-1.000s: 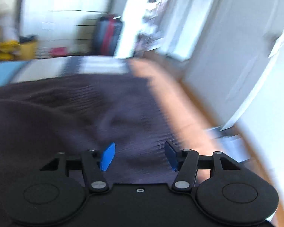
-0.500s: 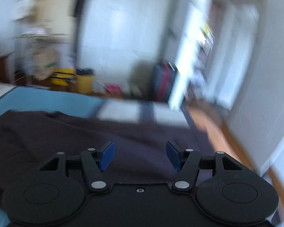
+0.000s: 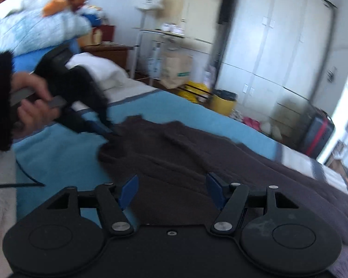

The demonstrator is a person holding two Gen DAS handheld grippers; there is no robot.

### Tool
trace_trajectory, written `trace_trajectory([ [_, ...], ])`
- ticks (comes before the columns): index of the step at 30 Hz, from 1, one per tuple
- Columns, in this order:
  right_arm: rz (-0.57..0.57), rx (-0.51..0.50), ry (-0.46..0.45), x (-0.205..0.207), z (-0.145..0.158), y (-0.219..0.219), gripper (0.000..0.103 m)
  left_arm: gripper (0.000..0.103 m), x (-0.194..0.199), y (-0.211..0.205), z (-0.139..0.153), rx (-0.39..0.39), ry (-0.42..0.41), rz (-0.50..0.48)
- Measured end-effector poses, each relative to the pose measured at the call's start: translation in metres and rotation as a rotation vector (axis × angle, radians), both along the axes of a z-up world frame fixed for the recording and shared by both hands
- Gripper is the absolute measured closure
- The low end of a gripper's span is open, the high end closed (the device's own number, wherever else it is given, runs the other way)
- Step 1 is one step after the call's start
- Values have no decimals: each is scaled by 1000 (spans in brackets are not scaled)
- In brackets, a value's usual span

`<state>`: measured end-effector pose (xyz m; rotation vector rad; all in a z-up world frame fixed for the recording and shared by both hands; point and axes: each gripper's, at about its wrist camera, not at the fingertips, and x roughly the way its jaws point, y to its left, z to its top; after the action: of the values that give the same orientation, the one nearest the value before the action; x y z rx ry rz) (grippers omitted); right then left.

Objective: Fold clothes

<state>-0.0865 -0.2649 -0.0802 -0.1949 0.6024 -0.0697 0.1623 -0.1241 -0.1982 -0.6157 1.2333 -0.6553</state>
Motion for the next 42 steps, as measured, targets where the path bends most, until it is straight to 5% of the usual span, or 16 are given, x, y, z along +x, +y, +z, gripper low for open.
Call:
trace_trajectory([
  [15, 14, -221, 112, 72, -62, 91, 25, 90, 3, 8, 13, -170, -67, -36],
  [20, -81, -281, 112, 78, -68, 93, 24, 90, 6, 6, 10, -222, -59, -53],
  [23, -113, -191, 107, 77, -64, 77, 27, 90, 6, 3, 12, -265, -69, -82],
  [26, -117, -128, 97, 74, -59, 69, 51, 90, 5, -3, 16, -301, -89, -115],
  [27, -113, -117, 101, 74, -58, 68, 71, 90, 5, -6, 17, -307, -96, -127],
  [28, -115, -106, 109, 73, -56, 67, 74, 90, 4, -8, 19, -311, -104, -140],
  [36, -168, 9, 117, 85, -57, 54, 72, 90, 3, -21, 20, -283, -134, -178],
  [37, -163, -1, 112, 85, -57, 56, 79, 90, 2, -20, 22, -289, -149, -183],
  [42, -164, 102, 28, 76, -27, 34, 82, 99, -9, -35, 51, -336, -309, -223],
])
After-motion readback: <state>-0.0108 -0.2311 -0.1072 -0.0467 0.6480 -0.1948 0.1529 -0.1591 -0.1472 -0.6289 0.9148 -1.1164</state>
